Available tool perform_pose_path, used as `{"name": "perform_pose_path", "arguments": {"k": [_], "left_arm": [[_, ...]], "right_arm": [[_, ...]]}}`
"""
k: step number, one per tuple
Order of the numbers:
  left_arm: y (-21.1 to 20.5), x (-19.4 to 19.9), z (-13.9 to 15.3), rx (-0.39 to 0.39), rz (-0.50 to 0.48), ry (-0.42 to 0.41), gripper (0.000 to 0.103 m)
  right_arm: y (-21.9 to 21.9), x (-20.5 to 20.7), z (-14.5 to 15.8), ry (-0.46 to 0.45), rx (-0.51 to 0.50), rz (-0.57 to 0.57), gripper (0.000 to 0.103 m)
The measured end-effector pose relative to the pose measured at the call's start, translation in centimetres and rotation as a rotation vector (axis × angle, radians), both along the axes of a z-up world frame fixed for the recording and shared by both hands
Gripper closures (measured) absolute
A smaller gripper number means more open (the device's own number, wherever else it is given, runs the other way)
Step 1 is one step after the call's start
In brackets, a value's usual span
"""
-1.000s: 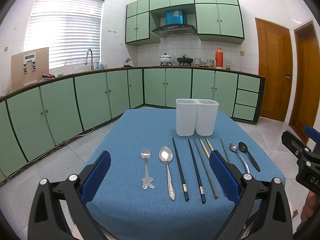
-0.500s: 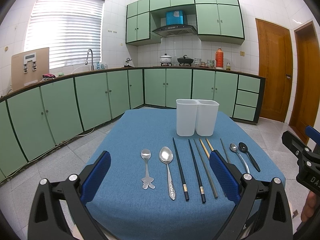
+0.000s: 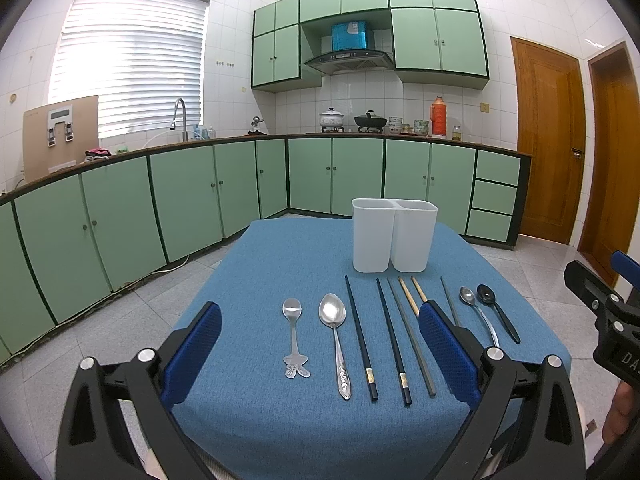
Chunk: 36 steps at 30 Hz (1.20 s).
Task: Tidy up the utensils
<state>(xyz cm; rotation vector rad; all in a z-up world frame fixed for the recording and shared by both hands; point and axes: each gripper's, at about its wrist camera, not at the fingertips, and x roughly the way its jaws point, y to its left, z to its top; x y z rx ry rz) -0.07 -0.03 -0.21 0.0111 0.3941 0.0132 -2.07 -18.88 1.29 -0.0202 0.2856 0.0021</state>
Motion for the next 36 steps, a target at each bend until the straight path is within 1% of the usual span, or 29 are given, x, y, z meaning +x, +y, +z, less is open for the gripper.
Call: {"name": "perform_pose_path", "arguments": {"k": [35, 36], "left_arm": [[0.07, -0.02, 0.10, 0.001, 0.002, 0.000, 0.006], [0.08, -0.01, 0.09, 0.001, 0.002, 0.001, 0.006]], "right_arm": [[0.09, 0.18, 0.28, -0.003, 0.003, -0.003, 0.005], [-0.18, -0.14, 0.79, -0.001, 0.004, -0.005, 0.005]]}}
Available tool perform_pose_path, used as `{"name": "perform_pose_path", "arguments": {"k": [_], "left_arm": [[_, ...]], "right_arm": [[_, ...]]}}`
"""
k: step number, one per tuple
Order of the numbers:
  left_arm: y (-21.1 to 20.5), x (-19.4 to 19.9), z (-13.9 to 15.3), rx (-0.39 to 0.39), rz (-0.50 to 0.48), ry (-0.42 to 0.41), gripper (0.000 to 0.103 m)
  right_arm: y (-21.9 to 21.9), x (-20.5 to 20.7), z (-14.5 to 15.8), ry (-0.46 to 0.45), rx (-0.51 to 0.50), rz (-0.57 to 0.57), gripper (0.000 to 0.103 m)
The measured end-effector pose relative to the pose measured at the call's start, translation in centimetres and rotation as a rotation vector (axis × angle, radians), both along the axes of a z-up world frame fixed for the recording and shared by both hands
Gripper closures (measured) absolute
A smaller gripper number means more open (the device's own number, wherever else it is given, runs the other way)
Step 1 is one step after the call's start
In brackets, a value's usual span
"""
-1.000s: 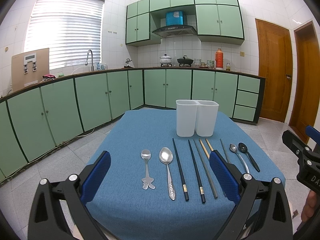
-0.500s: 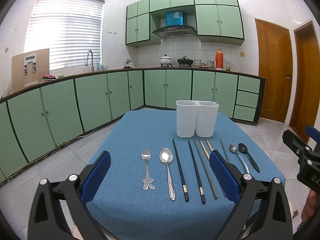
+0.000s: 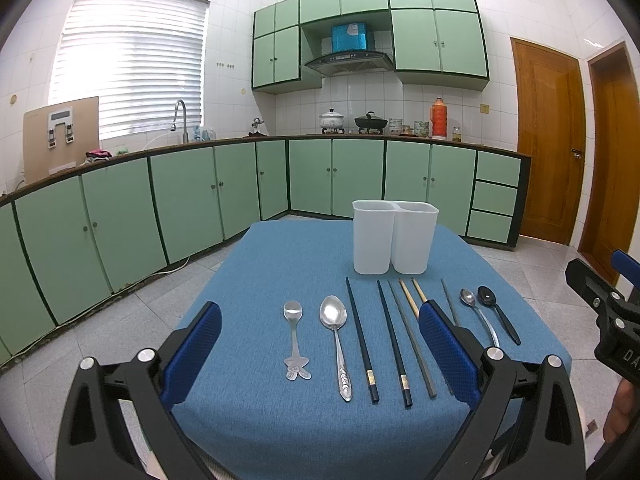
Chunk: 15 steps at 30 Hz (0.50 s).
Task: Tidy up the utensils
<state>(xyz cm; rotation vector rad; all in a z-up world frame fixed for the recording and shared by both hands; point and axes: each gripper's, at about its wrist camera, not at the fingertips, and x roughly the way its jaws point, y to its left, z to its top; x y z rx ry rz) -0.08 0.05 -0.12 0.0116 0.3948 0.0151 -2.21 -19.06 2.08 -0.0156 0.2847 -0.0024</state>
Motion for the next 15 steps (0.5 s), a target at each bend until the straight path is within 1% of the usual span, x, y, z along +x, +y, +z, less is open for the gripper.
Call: {"name": "perform_pose_path", "arguments": {"k": [4, 7, 12, 15], "left_arm": [[0.4, 0.4, 0.1, 0.007, 0.011, 0.009, 0.006], [1.2, 1.4, -0.1, 0.023, 0.035, 0.031, 0.006], [3.9, 4.5, -1.6, 0.010, 0.103, 0.110, 0.006], [5.4, 7.1, -2.8, 0.026, 0.145, 0.167, 0.006]], "right_arm": [[-0.1, 0.7, -0.1, 0.005, -0.008, -0.017, 0.005], [-0.6, 1.8, -0.6, 0.019, -0.024, -0.052, 0.005], [-2.4, 5.1, -1.9, 0.073, -0.023, -0.130, 0.005], [-3.6, 7.7, -3.2, 0.120, -0.034, -0.168, 0.005]]}}
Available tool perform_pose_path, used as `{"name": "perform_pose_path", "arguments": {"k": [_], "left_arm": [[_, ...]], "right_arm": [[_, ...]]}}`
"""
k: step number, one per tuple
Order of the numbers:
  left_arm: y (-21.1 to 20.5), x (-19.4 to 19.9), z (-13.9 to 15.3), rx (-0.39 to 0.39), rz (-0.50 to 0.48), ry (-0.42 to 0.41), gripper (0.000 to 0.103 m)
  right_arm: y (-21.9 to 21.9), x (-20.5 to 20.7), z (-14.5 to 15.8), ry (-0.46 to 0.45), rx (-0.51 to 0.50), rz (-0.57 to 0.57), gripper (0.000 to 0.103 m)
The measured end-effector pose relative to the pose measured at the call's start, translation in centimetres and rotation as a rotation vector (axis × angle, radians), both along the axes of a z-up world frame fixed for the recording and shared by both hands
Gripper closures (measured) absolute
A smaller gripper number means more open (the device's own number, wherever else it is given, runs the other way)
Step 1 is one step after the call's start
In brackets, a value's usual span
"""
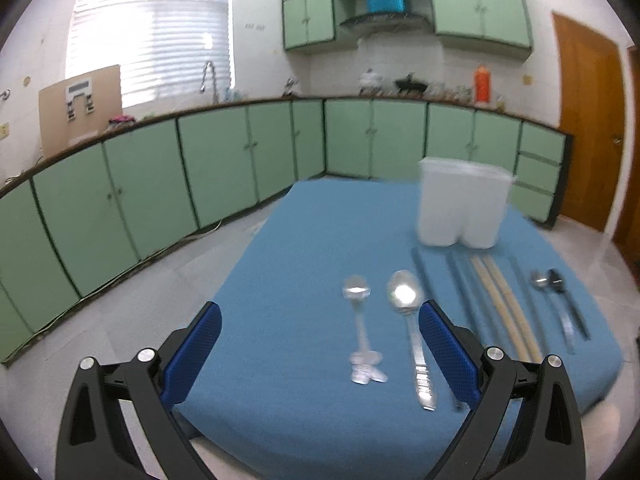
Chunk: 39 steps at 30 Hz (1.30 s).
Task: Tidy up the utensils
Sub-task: 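Grasp the flower-handled spoon with the left tool while the right tool grasps the black spoon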
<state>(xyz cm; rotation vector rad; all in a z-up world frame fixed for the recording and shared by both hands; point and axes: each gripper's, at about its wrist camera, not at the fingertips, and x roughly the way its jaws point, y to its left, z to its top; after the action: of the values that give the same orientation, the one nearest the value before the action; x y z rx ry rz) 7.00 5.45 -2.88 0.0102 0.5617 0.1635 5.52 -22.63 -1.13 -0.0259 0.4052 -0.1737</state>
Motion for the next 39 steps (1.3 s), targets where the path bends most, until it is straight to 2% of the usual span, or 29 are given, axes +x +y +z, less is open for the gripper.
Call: {"name": "perform_pose_path", "arguments": {"k": [3, 7, 13, 18, 23, 24, 26, 28, 33, 39], "left_arm": [[1.0, 2.8, -1.3, 0.012, 0.017, 0.063, 0.006], [1.4, 6.5, -3.0, -0.006, -0.012, 0.147, 0.007], [0.3, 10.5, -4.9, 0.021, -0.033, 0.206, 0.007], [0.4, 13.5, -6.4, 0.007, -0.027, 0.277, 0.019], [0.7, 15.4, -7.8, -0.024, -0.037, 0.335, 0.021], [0.8, 15.5, -8.1, -0.031, -0.037, 0.340, 0.021], [1.0, 15.7, -8.2, -0.039, -0.038, 0.338, 0.021], [1.1, 15.9, -8.3, -0.044, -0.041, 0.335, 0.021], [0.7, 15.6, -8.4, -0.057, -0.073, 0.320, 0.037], [0.5, 15.5, -8.2, -0.066, -0.116, 0.304, 0.063]], "right_arm": [[-1.0, 2.4, -1.4, 0.045, -0.003, -0.035, 0.005], [-2.0, 4.6, -2.7, 0.082, 0.007, -0.054, 0.005], [-2.1, 7.1, -3.8, 0.119, 0.003, -0.057, 0.005], [-2.3, 8.6, -4.2, 0.153, -0.017, -0.044, 0.009], [-3.3, 10.1, -5.1, 0.225, -0.009, -0.010, 0.025], [-3.5, 10.4, -5.3, 0.246, -0.007, 0.000, 0.027], [-3.9, 11.1, -5.9, 0.289, 0.000, 0.014, 0.036], [-4.2, 11.8, -6.3, 0.319, 0.027, 0.035, 0.039], [-3.1, 13.4, -7.0, 0.373, 0.011, 0.099, 0.040], [-2.4, 15.1, -7.9, 0.432, 0.015, 0.128, 0.047]]}}
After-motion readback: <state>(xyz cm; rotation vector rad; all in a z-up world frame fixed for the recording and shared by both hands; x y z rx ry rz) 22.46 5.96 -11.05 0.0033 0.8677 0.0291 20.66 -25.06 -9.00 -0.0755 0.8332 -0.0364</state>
